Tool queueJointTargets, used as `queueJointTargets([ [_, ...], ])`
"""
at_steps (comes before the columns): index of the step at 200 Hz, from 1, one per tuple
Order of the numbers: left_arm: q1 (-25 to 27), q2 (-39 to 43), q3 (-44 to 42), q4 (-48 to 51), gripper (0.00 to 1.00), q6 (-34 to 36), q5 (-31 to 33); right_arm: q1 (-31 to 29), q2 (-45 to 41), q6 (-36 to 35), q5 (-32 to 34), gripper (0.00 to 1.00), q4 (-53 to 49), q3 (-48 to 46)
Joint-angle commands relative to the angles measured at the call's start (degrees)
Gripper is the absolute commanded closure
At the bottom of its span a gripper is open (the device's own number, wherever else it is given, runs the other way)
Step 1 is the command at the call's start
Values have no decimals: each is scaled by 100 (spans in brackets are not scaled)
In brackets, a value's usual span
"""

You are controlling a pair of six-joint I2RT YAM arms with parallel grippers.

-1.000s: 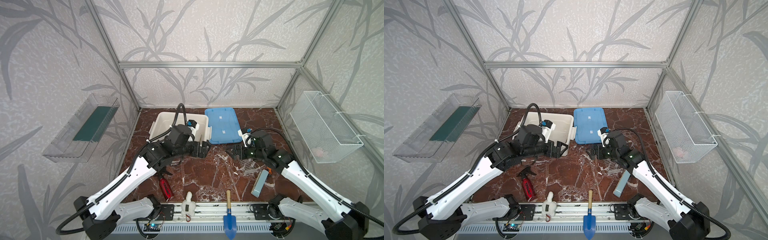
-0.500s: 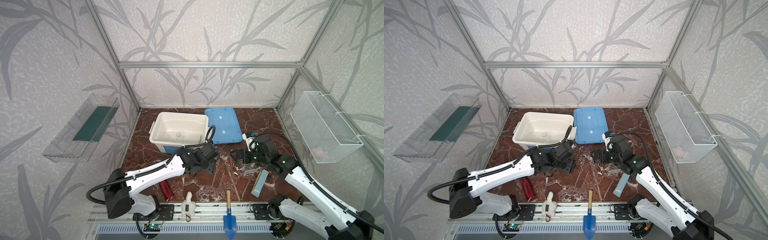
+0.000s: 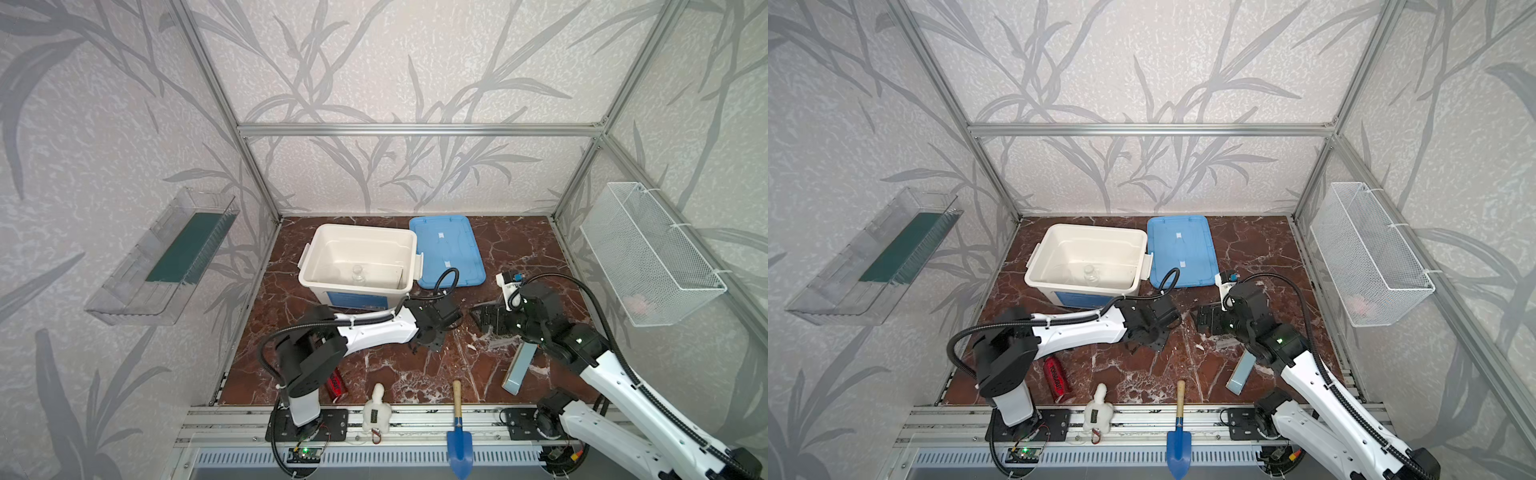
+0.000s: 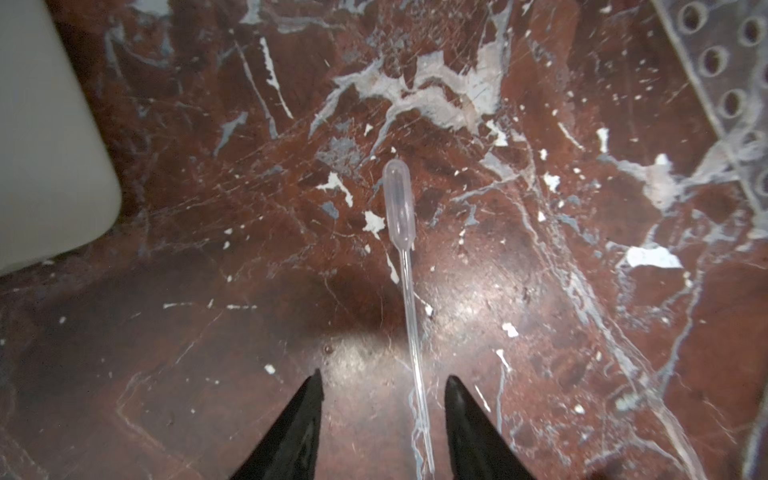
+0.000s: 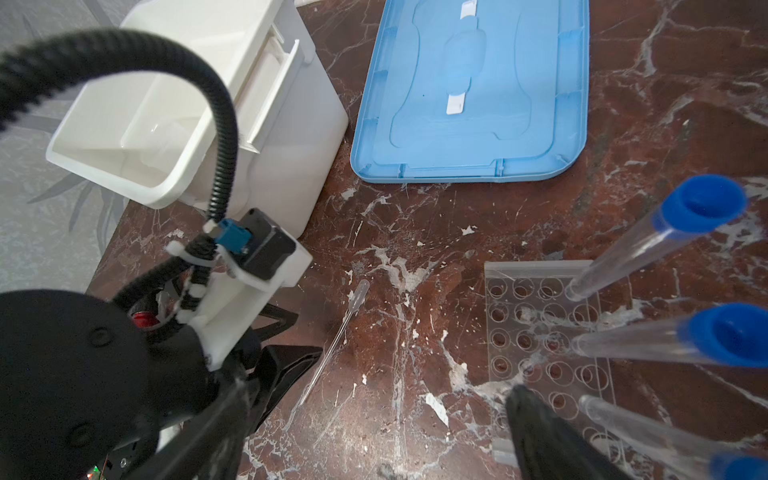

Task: Organize the chemistry lab equipment
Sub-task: 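Close the left gripper on the second pipette's bulb end, then lift the second pipette and carry it over the bin with the left gripper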

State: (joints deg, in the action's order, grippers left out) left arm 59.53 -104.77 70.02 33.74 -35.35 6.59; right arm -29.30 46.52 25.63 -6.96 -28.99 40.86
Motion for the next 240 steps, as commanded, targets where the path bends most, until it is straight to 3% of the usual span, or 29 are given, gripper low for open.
queueJointTargets([
  [1, 6, -238, 314, 61, 53, 66, 232, 25, -54, 76, -47, 5, 104, -85],
  [79, -85, -1155, 1308, 621, 64, 66, 572, 40, -209, 53, 40, 6, 159, -174],
  [129, -230, -1311, 1295, 557, 66, 28, 343, 57, -308, 29, 103, 6, 162, -152],
  [240, -240, -1557, 1552, 835, 84, 3, 315, 109, -691, 12, 316, 6, 69, -185],
])
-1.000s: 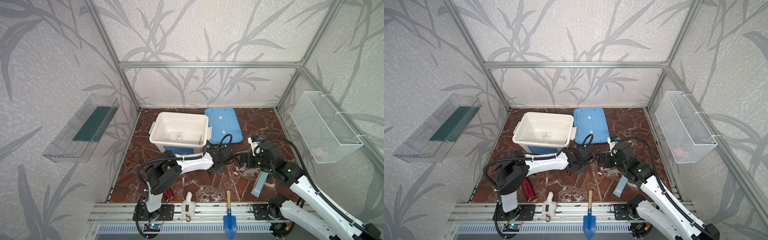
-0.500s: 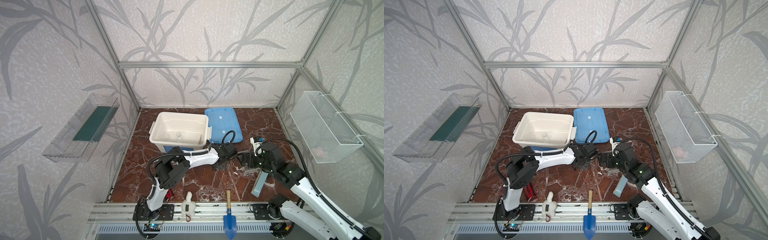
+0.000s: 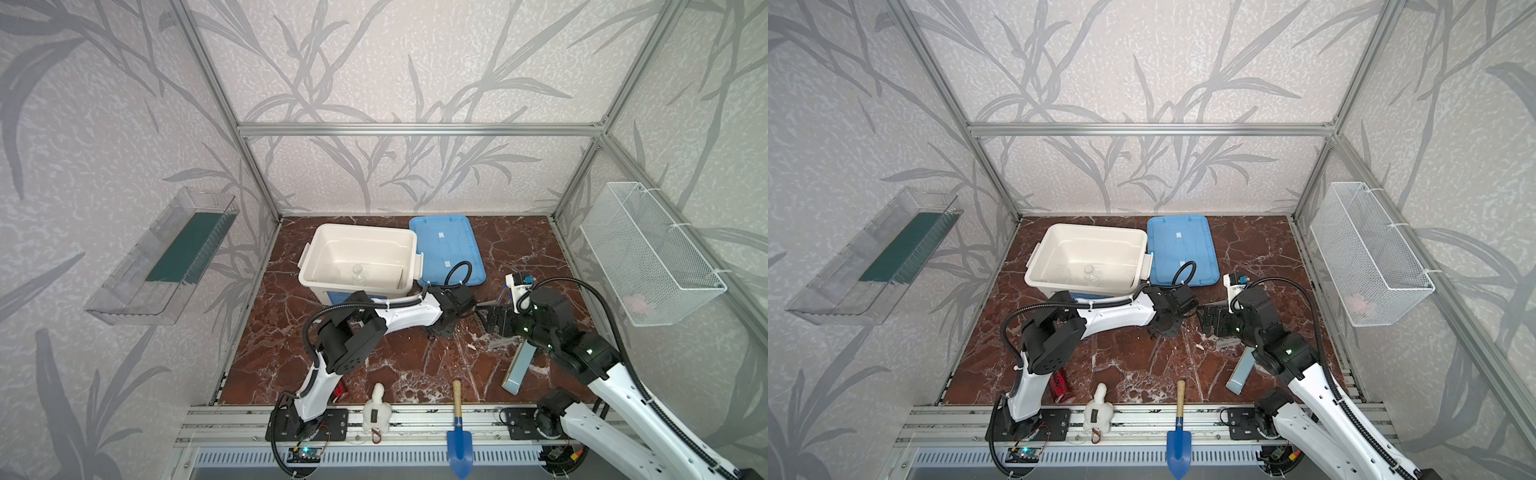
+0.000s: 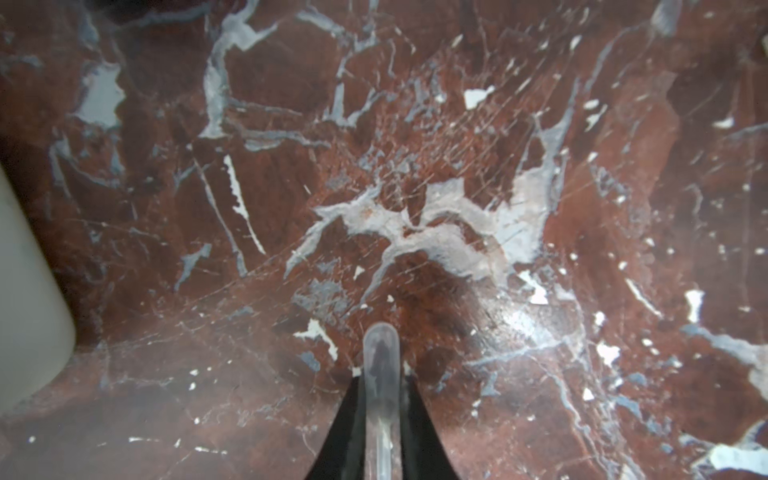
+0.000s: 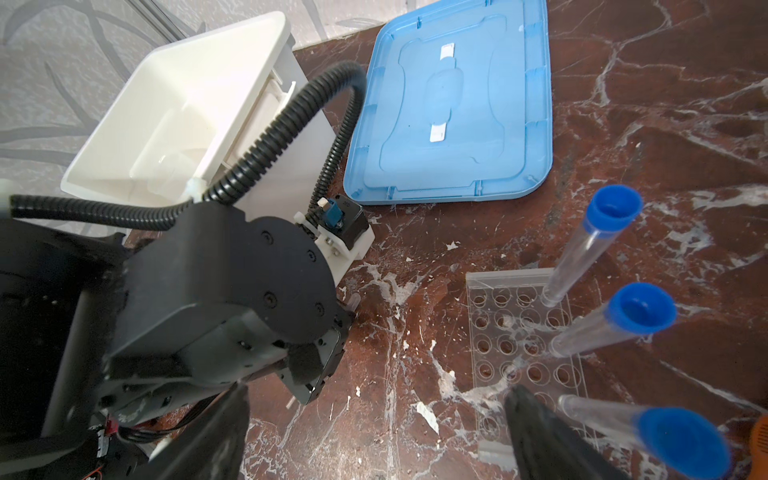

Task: Organize the chemistry lab equipment
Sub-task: 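Lift the second pipette and carry it over the bin with the left gripper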

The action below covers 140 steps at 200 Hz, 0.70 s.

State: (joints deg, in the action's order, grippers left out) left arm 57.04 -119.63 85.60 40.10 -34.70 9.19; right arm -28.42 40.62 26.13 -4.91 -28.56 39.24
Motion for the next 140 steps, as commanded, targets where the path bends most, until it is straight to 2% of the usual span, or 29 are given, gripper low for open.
queueJointTargets([
  [1, 5, -61, -12, 191, 84, -54, 47, 21, -104, -38, 112, 6, 26, -22],
  [6, 9, -28, -46, 143, 87, -17, 10, 21, -105, -46, 119, 6, 35, -22],
  [29, 20, 166, -127, 104, 89, 55, -1, 31, -97, -36, 133, 6, 70, 10],
  [44, 27, 298, -221, 21, 97, 134, -17, 37, -79, -33, 144, 6, 105, 26],
  [92, 36, 941, -523, 56, 97, 245, -58, 45, -3, -98, 165, 6, 91, 144],
  [129, 114, 2244, -613, 169, 100, 1281, -490, 59, -248, -204, 449, 6, 135, 223],
  [140, 105, 2624, -632, 182, 100, 1576, -351, 66, -302, -214, 491, 6, 172, 265],
])
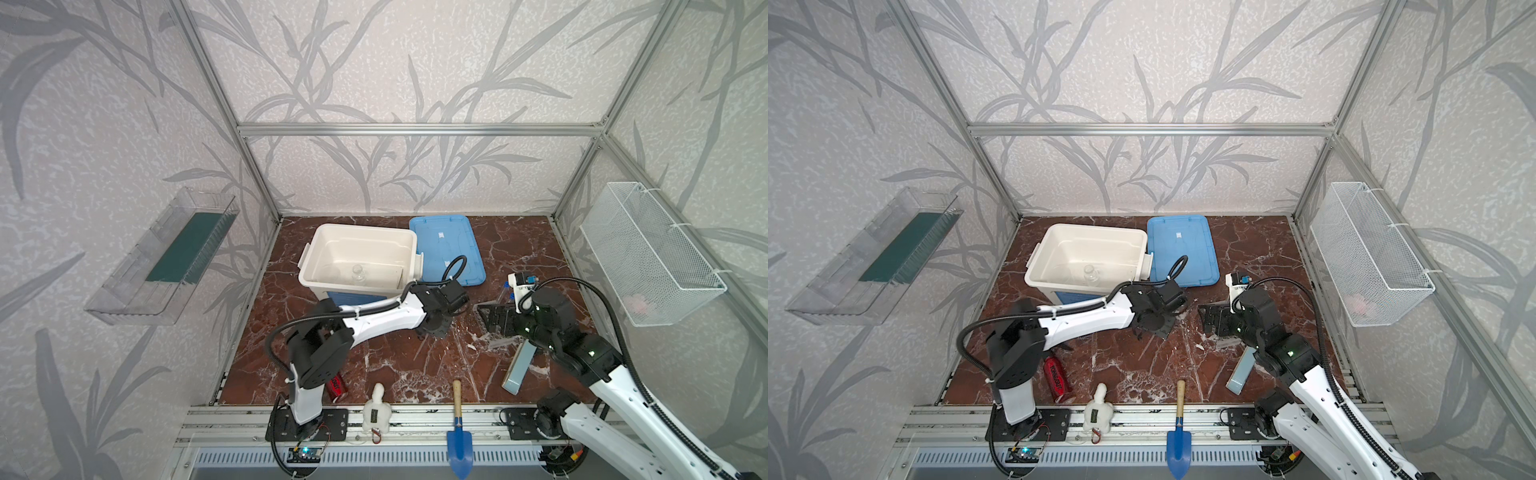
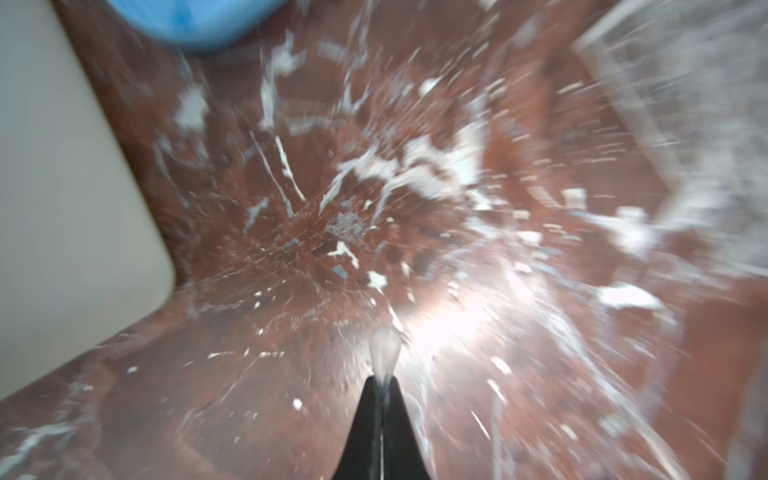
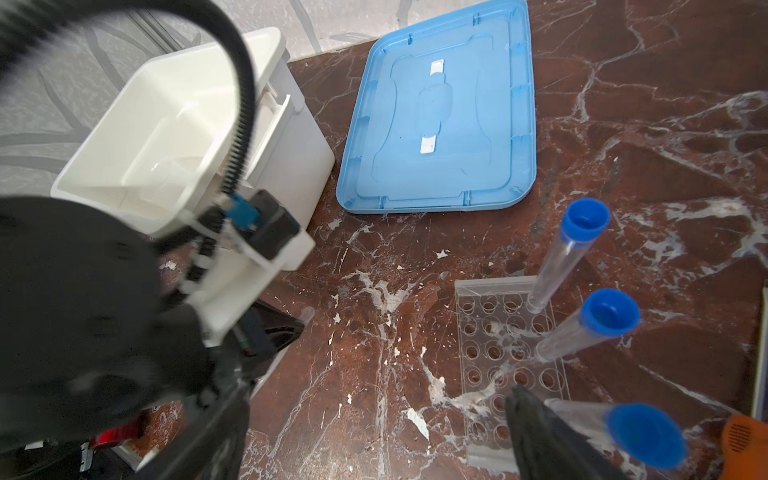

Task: Organize the chemistry lab equipment
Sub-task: 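Lift the second pipette and carry it over the bin with the left gripper, then lower the pipette into the bin with the left gripper while the right gripper follows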

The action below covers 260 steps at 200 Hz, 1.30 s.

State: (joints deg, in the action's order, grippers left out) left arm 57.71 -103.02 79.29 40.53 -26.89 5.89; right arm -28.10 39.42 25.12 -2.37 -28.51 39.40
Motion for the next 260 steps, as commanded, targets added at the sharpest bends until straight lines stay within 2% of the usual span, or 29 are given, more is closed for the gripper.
queueJointTargets([
  [1, 33, 992, -5, 148, 100, 811, 16, 33, -190, -113, 241, 6, 174, 256],
  [25, 3, 1640, 180, 492, 100, 1395, 735, 34, -185, -209, 209, 5, 310, 362],
  [40, -131, 1960, 448, 685, 100, 2113, 817, 33, 6, -474, -110, 5, 384, 540],
  [57, -481, 2197, 807, 853, 100, 3263, 233, 33, 377, -698, -528, 5, 429, 847],
  [82, -1463, 2112, 1754, 1580, 100, 4199, -489, 26, 944, -863, -1016, 6, 484, 1327],
  [97, -1816, 2019, 2067, 1849, 100, 5327, -198, 28, 1195, -878, -1182, 6, 573, 1497],
  [104, -2046, 1957, 2176, 1934, 100, 5645, -182, 25, 1293, -869, -1220, 6, 641, 1534],
  [123, -2959, 1582, 2614, 2359, 100, 6301, -1280, 28, 1604, -748, -1215, 6, 749, 1659],
  [130, -3218, 1404, 2677, 2417, 100, 6520, -1438, 26, 1730, -698, -1255, 6, 784, 1715],
  [150, -3518, 823, 2728, 2756, 100, 7589, -1513, 24, 2072, -571, -1588, 6, 970, 1884],
  [165, -3624, 553, 2461, 2632, 100, 8201, -1780, 24, 2261, -451, -1727, 6, 1123, 1942],
  [210, -3680, 210, 1677, 1723, 100, 8850, -2072, 24, 2516, -327, -1758, 6, 1411, 1927],
  [260, -3680, -158, 1182, 1435, 100, 8806, -2527, -20, 2735, -298, -1772, 6, 1511, 1893],
])
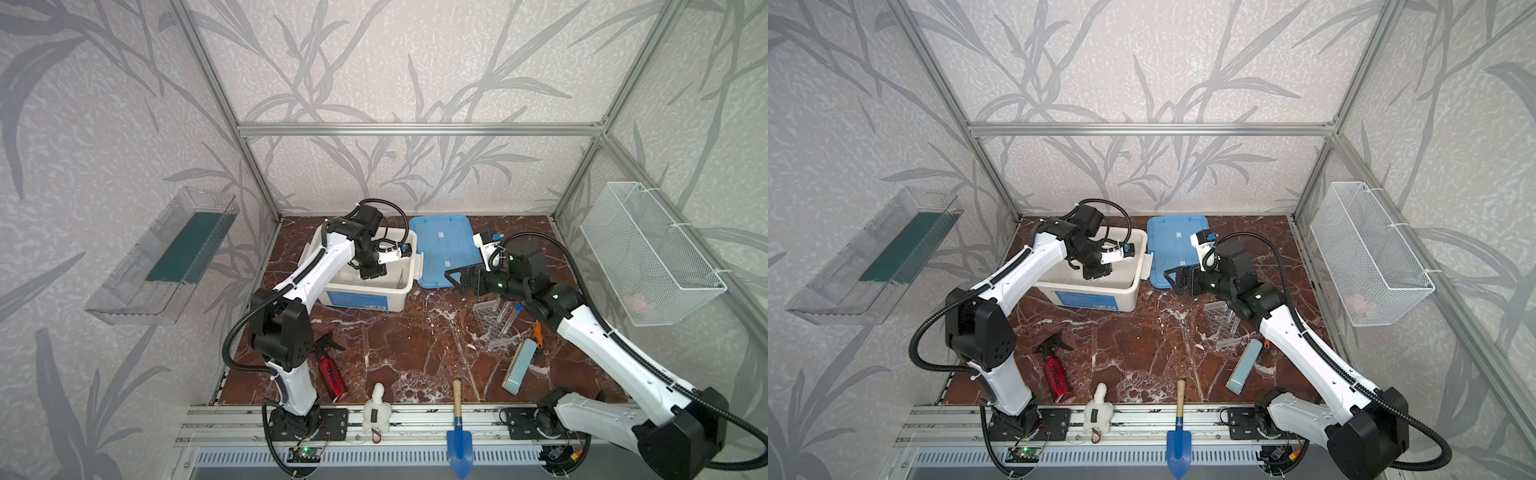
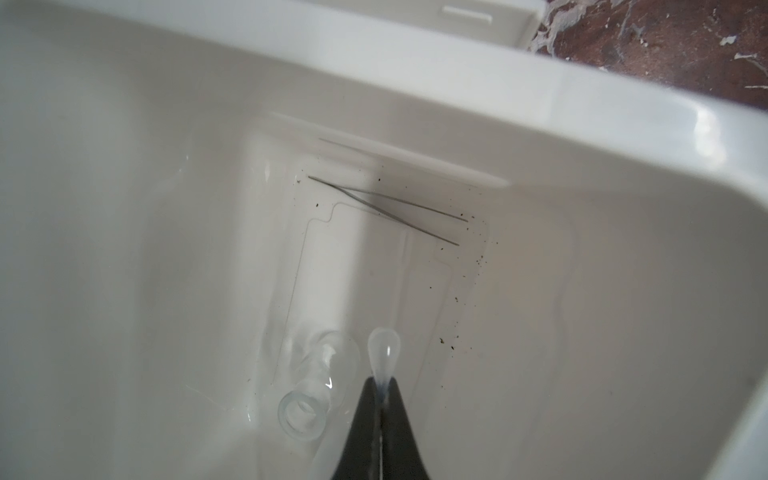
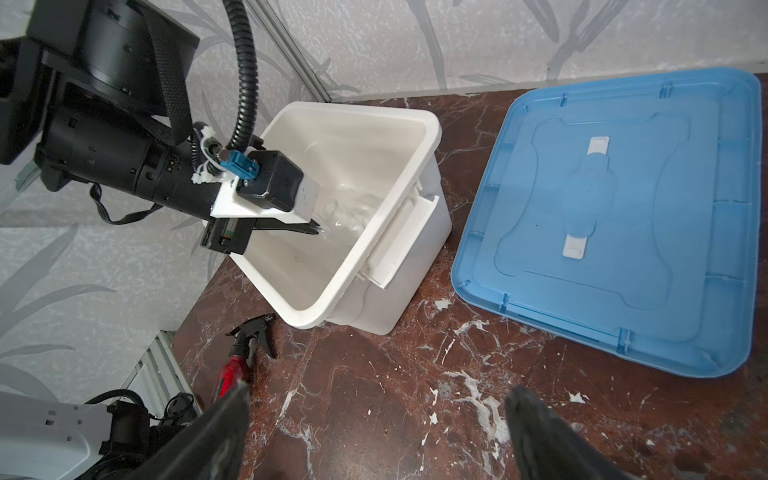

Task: Organize the chemistry lab equipment
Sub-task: 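Lower the pipette into the bin with the left gripper while the right gripper follows, then open the left gripper to release the pipette inside the white bin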

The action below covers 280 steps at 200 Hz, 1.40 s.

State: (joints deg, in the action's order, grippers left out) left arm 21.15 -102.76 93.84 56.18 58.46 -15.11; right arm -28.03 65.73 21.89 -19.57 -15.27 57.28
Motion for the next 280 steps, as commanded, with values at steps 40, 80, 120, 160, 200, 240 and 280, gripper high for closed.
queueJointTargets([
  [40, -199, -325, -856, -785, 100, -81, -878, -31, 133, -9, 28, 6, 217, 117],
  [80, -192, -804, -508, -388, 100, -9, -1116, -33, 203, -53, 31, 6, 191, 85],
  [120, -266, -905, -802, -945, 100, -106, -1270, -29, 163, -88, 129, 6, 191, -41],
  [160, -278, -1185, -580, -853, 100, -58, -1238, -33, 215, -88, 112, 6, 203, -72],
  [200, -338, -1294, -640, -995, 97, -200, -1363, -36, 264, -62, 88, 6, 250, -85],
  [240, -348, -1153, -692, -1206, 79, -390, -1281, -35, 325, -62, 84, 6, 250, -51],
  [280, -348, -1083, -552, -1048, 67, -467, -1087, -35, 348, -68, 91, 6, 217, 35],
])
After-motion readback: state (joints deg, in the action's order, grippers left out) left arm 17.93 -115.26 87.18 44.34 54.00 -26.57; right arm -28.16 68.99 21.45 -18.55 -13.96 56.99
